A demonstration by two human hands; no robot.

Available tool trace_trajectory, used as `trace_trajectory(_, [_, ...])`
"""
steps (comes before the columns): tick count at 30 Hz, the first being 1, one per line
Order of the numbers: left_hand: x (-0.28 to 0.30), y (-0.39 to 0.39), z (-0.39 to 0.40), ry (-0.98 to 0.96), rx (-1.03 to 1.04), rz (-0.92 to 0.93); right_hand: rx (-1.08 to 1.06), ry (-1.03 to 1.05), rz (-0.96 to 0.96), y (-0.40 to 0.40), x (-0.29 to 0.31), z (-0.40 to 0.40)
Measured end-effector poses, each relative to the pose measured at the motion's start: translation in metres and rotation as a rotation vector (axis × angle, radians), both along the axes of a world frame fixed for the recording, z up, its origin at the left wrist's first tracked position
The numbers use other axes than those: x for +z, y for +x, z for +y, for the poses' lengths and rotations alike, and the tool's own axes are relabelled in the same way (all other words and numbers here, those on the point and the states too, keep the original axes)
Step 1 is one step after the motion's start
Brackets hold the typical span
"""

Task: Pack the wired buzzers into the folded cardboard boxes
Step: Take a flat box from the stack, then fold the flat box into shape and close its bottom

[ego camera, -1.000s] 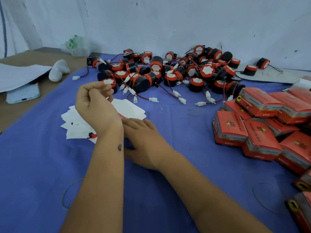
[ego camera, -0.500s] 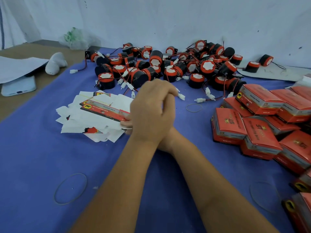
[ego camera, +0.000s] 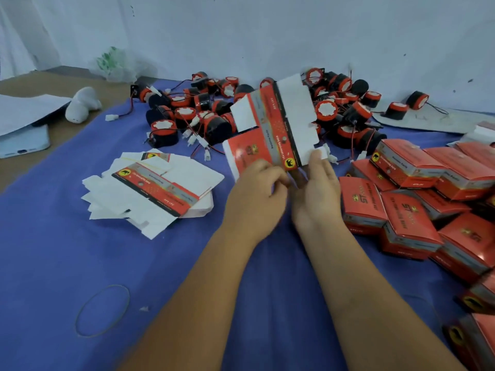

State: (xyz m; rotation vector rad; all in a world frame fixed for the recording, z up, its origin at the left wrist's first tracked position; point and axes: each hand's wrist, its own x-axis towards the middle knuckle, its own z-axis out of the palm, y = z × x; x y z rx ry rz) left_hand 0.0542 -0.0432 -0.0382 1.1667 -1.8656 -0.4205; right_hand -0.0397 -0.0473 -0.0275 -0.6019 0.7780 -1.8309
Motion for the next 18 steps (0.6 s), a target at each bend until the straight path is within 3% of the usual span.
trace_trajectory(3, [-0.009, 0.021, -0.013, 0.220, 0.236, -0.072, -0.028, 0.058, -0.007, -0.012, -0.003, 0.000])
trace_trajectory(6, [-0.007, 0.043, -0.019, 0.233, 0.441, 0.070, -0.065, 0.050, 0.010, -0.010, -0.003, 0.002])
trace_trajectory(9, [-0.003, 0.062, -0.025, 0.199, 0.586, 0.326, -0.175, 0.070, 0.179, -0.010, -0.003, 0.004])
trace_trajectory(12, [0.007, 0.060, -0.019, 0.038, 0.434, 0.657, -0.247, 0.070, 0.459, -0.005, -0.003, 0.006])
trace_trajectory(18, [0.015, 0.047, -0.007, -0.086, 0.018, 0.725, -0.322, -0.162, 1.062, 0.011, -0.010, 0.017])
